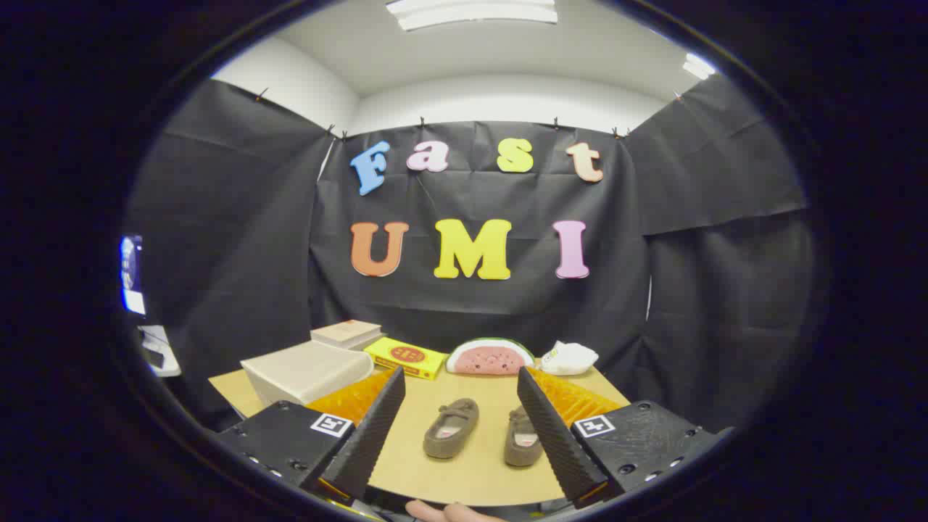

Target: Open the storage box then place both shoes into the box .Put the left shoe in first, then the right shoe, with the right side of both shoes facing outward in a uniform manner.

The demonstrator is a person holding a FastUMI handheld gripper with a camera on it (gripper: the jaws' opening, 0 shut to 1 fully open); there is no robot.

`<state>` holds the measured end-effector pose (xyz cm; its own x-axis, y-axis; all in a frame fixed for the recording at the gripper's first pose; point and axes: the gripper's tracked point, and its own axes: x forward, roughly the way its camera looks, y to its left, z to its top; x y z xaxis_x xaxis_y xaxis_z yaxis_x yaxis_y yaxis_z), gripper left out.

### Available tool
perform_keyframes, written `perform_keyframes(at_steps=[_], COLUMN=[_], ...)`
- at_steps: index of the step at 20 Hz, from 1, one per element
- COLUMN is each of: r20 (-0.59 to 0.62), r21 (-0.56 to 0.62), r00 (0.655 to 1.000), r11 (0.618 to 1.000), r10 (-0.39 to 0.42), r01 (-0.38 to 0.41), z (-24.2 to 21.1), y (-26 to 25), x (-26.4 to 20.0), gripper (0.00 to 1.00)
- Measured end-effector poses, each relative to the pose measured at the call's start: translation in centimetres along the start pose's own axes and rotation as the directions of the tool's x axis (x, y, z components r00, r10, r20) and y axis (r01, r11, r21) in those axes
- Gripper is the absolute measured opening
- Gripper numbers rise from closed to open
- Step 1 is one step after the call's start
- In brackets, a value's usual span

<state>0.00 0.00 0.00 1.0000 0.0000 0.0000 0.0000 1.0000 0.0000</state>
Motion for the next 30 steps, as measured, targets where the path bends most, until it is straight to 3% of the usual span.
perform_keyframes(at_steps=[2, 10, 18, 27, 30], r20=[0.006, 0.053, 0.016, -0.119, -0.136], r21=[-0.004, 0.024, 0.058, 0.189, 0.327], r00=[1.000, 0.998, 1.000, 0.969, 0.915], r11=[1.000, 1.000, 0.998, 0.963, 0.889], r10=[0.020, -0.019, 0.015, 0.217, 0.379], r01=[-0.020, 0.018, -0.016, -0.192, -0.320], z=[-0.5, -0.4, -2.1, -5.9, -6.7], y=[1.7, 1.5, 2.6, 8.0, 11.4], x=[0.4, 0.4, 2.0, 9.3, 11.6], gripper=[0.95, 0.95, 0.95, 0.95, 0.96])
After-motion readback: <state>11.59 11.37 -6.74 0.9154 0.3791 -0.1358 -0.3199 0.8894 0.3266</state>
